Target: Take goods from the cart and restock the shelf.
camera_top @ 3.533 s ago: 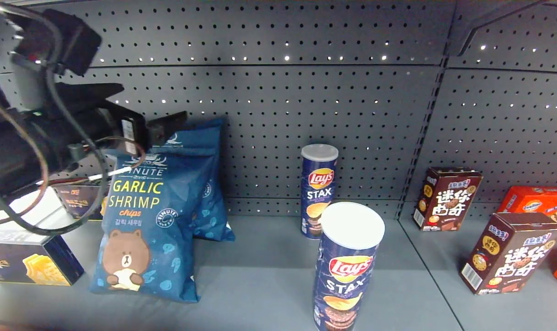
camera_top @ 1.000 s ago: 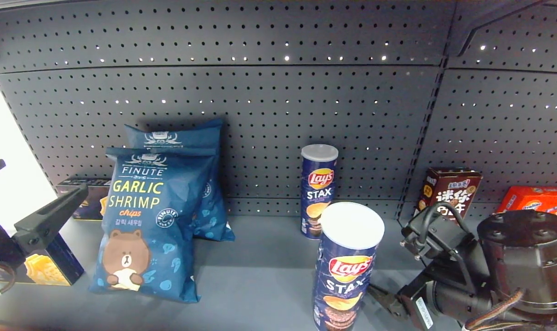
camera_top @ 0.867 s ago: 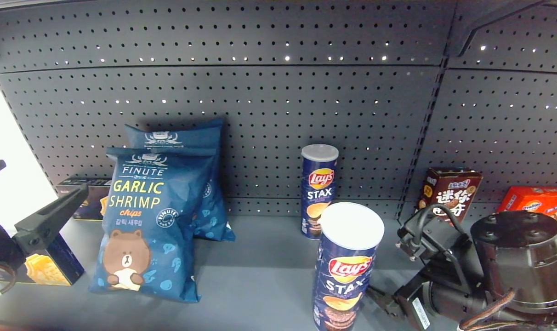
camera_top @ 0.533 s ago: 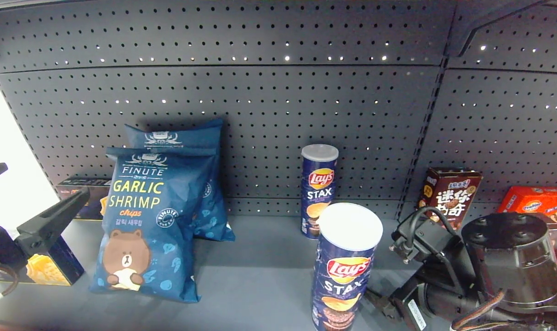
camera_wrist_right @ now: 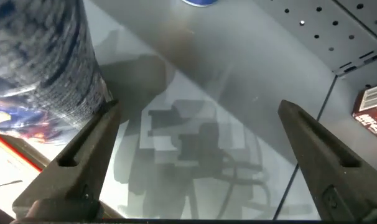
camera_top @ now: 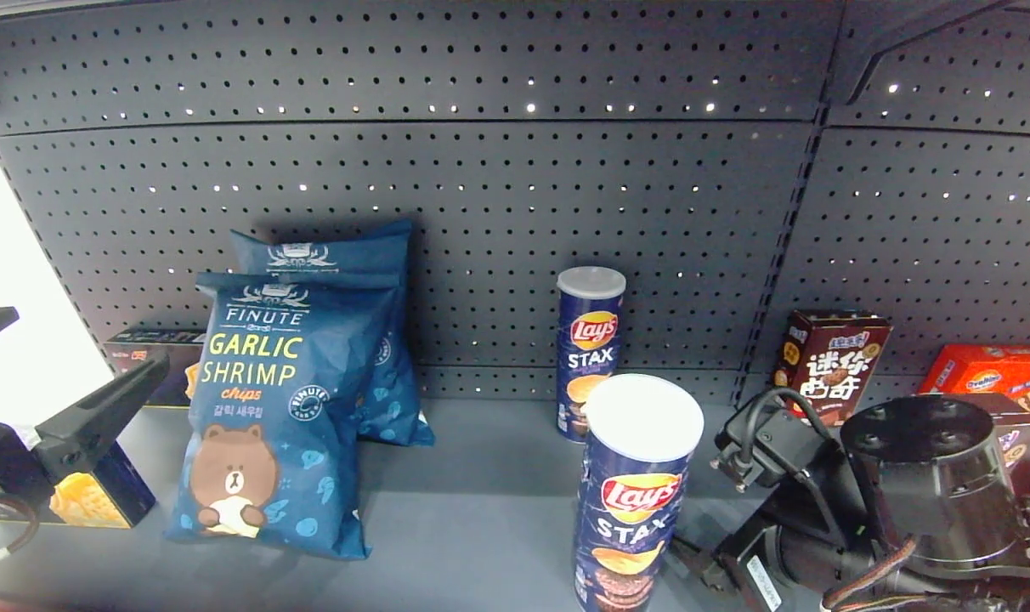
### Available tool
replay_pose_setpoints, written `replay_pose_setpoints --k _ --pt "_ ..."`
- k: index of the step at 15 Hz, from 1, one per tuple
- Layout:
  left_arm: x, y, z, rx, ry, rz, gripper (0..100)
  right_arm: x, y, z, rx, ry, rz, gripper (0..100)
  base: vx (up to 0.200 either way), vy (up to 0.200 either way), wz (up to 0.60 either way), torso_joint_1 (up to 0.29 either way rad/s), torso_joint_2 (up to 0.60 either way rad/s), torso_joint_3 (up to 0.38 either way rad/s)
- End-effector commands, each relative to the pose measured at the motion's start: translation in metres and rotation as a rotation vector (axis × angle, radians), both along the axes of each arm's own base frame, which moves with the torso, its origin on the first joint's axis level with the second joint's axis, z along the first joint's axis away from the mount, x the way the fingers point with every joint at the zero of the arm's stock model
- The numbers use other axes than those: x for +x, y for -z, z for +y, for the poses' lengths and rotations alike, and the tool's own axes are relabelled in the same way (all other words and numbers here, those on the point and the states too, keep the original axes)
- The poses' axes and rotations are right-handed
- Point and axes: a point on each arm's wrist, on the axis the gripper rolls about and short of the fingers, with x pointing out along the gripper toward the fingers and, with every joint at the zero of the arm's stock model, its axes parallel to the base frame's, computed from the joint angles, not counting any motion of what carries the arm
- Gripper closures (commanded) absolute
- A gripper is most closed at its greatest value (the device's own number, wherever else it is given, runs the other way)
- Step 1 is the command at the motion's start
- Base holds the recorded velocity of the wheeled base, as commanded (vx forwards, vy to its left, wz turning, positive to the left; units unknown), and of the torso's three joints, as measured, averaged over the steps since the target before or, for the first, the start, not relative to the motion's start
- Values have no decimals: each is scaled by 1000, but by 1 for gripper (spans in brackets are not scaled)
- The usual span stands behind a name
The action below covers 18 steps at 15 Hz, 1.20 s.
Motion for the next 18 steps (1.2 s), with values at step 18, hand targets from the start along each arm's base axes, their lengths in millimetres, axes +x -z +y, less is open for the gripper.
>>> replay_pose_setpoints --k 18 --pt "0 2 0 1 0 7 0 -4 -4 -1 14 -10 -13 0 0 0 0 0 0 0"
